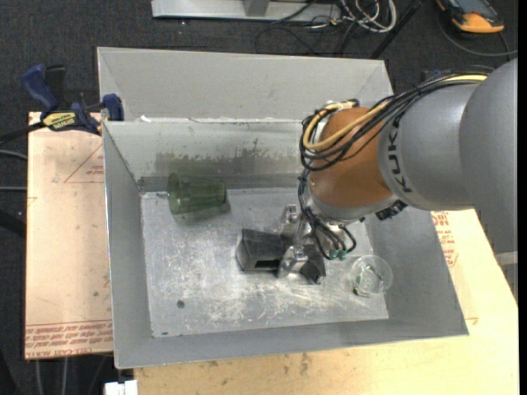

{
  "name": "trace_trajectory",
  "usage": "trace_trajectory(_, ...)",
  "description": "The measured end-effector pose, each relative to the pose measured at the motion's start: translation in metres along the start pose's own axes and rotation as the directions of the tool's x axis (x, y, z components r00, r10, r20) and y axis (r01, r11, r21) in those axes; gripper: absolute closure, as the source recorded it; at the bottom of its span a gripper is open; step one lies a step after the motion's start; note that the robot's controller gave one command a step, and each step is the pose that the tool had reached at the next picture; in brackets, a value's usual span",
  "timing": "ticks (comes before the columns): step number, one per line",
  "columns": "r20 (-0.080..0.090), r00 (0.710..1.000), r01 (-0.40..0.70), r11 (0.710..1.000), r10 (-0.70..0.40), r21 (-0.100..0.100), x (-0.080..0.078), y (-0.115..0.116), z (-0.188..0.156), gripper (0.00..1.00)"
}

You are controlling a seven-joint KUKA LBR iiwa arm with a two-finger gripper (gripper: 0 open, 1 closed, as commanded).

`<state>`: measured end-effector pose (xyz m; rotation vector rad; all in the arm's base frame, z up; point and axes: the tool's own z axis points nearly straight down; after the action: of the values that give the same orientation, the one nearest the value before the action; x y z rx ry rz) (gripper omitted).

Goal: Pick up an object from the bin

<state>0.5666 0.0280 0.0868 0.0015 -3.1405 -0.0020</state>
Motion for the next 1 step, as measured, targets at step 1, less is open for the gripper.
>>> trace_trajectory(1,-0.012,1.000,0.000,1.000,0.000,0.000,0.0032,0.0000,-0.0176,1.00)
